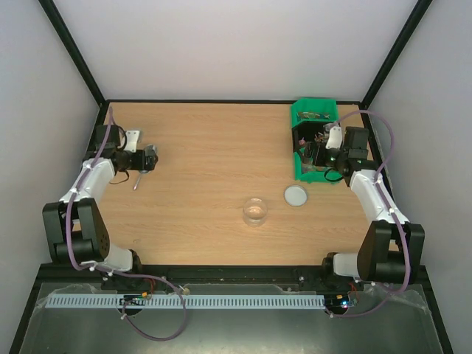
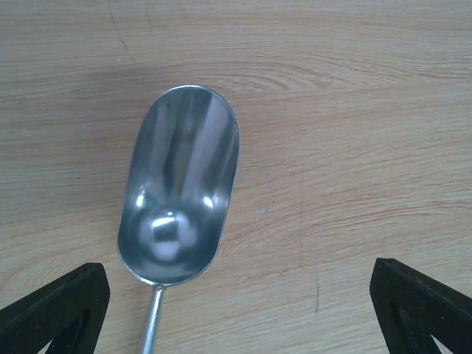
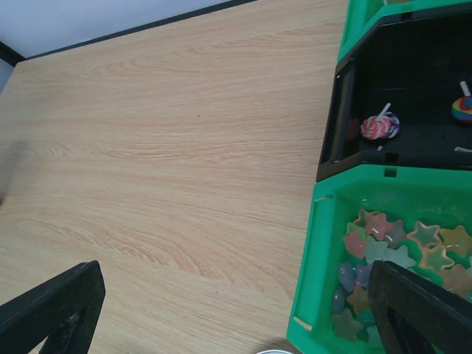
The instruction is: Pack the candies
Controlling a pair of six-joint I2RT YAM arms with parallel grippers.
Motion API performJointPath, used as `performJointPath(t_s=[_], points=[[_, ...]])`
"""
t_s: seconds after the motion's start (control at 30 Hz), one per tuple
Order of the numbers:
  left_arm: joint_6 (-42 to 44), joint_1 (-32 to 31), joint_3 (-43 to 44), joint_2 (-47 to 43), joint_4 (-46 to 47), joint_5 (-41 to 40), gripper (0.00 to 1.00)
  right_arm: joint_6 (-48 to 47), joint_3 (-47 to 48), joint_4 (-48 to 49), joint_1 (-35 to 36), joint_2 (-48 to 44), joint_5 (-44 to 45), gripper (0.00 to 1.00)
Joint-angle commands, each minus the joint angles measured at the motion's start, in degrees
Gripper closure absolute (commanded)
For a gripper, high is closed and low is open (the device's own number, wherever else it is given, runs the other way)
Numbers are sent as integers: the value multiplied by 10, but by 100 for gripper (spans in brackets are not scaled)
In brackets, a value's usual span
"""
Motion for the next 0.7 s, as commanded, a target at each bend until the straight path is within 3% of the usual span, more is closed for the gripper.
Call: performJointPath(t_s=[0.0,0.3,0.5,0.67], points=[[36,14,-13,-47,-9,-17,1,-12,-7,-33,-4,-22,-37,1],[192,132,-13,-30,-99,74,1,14,-16,-33,-6,-17,-69,1],[257,146,-54,-11,-71,67,1,21,-7,-34,-6,-8,-78,1],[299,142,-81,13,-34,84,7,25,0,-41,-6,8,-57,1]])
